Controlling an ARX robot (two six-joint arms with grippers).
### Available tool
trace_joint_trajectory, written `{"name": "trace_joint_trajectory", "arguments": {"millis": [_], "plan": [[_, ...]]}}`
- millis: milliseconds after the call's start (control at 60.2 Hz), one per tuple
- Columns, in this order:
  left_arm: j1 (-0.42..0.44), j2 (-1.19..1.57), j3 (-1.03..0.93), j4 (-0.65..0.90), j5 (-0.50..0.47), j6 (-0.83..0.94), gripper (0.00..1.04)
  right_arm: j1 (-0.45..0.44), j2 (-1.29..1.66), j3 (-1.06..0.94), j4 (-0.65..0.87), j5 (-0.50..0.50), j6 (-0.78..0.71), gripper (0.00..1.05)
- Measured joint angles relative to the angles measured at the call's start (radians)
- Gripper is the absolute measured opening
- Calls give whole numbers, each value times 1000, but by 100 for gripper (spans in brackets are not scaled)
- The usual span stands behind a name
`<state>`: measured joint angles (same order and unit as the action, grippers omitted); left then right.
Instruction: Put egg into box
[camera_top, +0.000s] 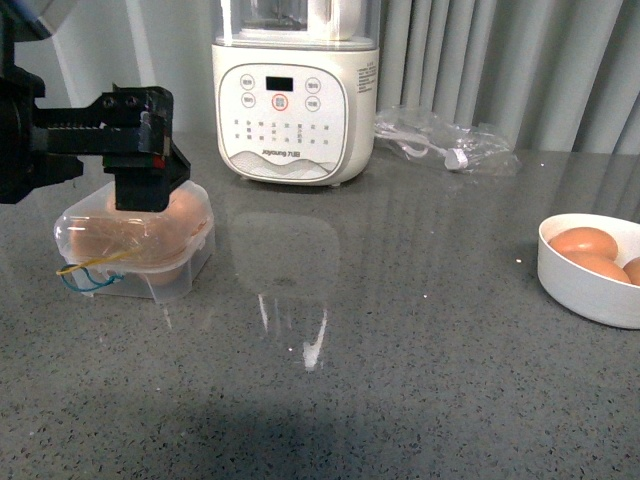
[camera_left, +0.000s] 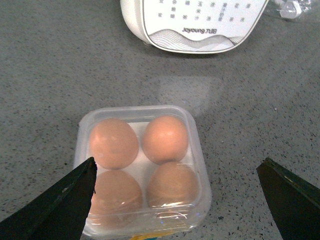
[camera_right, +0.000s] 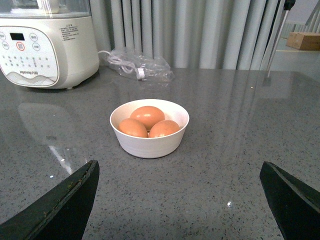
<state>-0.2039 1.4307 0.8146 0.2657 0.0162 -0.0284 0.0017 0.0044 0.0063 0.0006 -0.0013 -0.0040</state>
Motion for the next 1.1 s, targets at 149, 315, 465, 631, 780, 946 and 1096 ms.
{"name": "trace_joint_trajectory", "arguments": {"millis": [149, 315, 465, 631, 780, 946, 1096], "plan": [[4, -68, 0, -42, -18, -11, 98, 0, 0, 0, 0, 0, 0, 97], [-29, -229, -8, -116, -71, -9, 98, 0, 0, 0, 0, 0, 0, 97], [-76, -414, -39, -198, -126, 5, 98, 0, 0, 0, 0, 0, 0, 97], [-109, -613, -55, -316, -174, 16, 98, 0, 0, 0, 0, 0, 0, 97], [-128, -703, -58, -388, -192, 5, 98, 0, 0, 0, 0, 0, 0, 97], [-150, -743, -60, -409, -225, 17, 98, 0, 0, 0, 0, 0, 0, 97], [-115, -831, -206, -259, -312, 21, 75, 0, 0, 0, 0, 1, 0, 97]]}}
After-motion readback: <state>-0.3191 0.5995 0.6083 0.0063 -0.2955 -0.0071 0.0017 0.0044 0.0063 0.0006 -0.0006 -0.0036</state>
